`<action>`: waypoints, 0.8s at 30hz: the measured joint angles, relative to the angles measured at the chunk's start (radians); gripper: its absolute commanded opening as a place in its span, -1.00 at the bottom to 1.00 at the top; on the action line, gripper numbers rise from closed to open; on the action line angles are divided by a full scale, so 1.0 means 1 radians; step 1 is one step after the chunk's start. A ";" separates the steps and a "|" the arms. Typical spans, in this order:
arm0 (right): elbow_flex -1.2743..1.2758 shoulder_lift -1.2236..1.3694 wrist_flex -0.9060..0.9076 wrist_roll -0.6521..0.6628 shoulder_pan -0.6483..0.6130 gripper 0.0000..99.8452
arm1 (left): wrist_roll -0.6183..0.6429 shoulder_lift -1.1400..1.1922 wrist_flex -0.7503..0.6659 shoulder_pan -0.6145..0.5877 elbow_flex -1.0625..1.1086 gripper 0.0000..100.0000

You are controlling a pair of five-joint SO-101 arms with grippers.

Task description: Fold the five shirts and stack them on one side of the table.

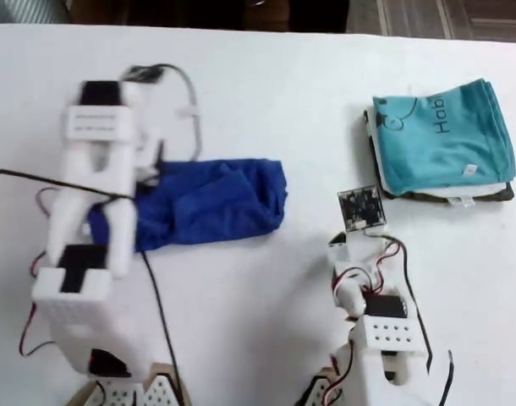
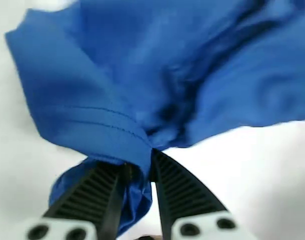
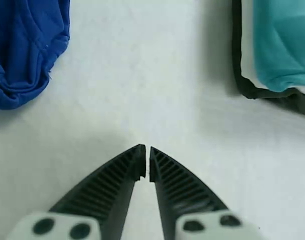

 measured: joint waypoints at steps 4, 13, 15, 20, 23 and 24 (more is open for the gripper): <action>0.000 0.000 0.000 0.000 0.000 -0.95 | 0.044 0.000 -0.002 0.163 -0.026 -0.95; 0.000 0.000 0.000 0.000 0.000 -0.95 | 0.058 0.000 -0.098 0.319 -0.152 -0.95; 0.000 0.000 0.000 0.000 0.000 -0.95 | 0.058 0.002 -0.129 0.328 -0.157 -0.95; 0.000 0.000 0.000 0.000 0.000 -0.95 | 0.058 0.086 -0.147 0.331 -0.192 -0.95; 0.000 0.000 0.000 0.000 0.000 -0.95 | 0.058 0.152 -0.147 0.333 -0.255 -0.95; 0.000 0.000 0.000 0.000 0.000 -0.95 | 0.060 0.173 -0.147 0.333 -0.282 -0.95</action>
